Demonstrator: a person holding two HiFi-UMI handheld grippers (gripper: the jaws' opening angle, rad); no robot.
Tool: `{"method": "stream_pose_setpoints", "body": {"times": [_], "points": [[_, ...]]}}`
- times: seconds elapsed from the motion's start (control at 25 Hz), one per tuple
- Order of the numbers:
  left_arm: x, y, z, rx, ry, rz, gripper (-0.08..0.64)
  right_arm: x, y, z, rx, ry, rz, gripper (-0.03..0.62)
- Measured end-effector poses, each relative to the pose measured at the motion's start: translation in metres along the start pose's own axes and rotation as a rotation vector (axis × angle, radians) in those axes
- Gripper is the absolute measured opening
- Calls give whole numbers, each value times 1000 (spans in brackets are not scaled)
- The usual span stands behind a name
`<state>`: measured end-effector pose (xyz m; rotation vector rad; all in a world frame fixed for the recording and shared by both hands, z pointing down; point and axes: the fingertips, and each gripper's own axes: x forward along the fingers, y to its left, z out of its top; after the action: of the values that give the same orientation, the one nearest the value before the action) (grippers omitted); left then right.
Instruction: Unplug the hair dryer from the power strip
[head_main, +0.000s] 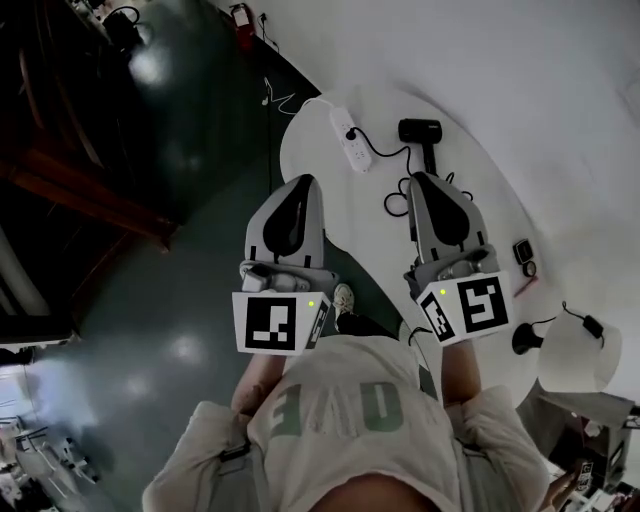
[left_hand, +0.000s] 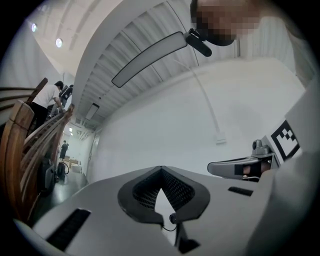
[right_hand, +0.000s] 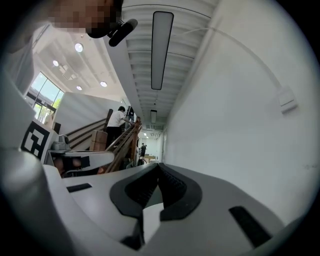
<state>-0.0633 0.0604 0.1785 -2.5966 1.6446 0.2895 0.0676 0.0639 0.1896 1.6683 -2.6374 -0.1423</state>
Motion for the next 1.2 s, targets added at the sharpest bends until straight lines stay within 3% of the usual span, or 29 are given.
{"method": "stream_pose_setpoints", "body": {"times": [0.2, 0.4, 0.88, 1.2], "points": [[52, 10, -5, 19, 3, 23, 12, 42, -36, 2, -22, -16, 32, 20], [85, 23, -9, 32, 31, 30, 12, 71, -48, -9, 35, 4, 37, 20], [130, 44, -34, -53, 80, -46, 12, 105, -68, -23, 85, -5, -29, 20], [145, 50, -47, -28, 112, -66, 12, 134, -55, -54, 119, 119, 88, 21]]}}
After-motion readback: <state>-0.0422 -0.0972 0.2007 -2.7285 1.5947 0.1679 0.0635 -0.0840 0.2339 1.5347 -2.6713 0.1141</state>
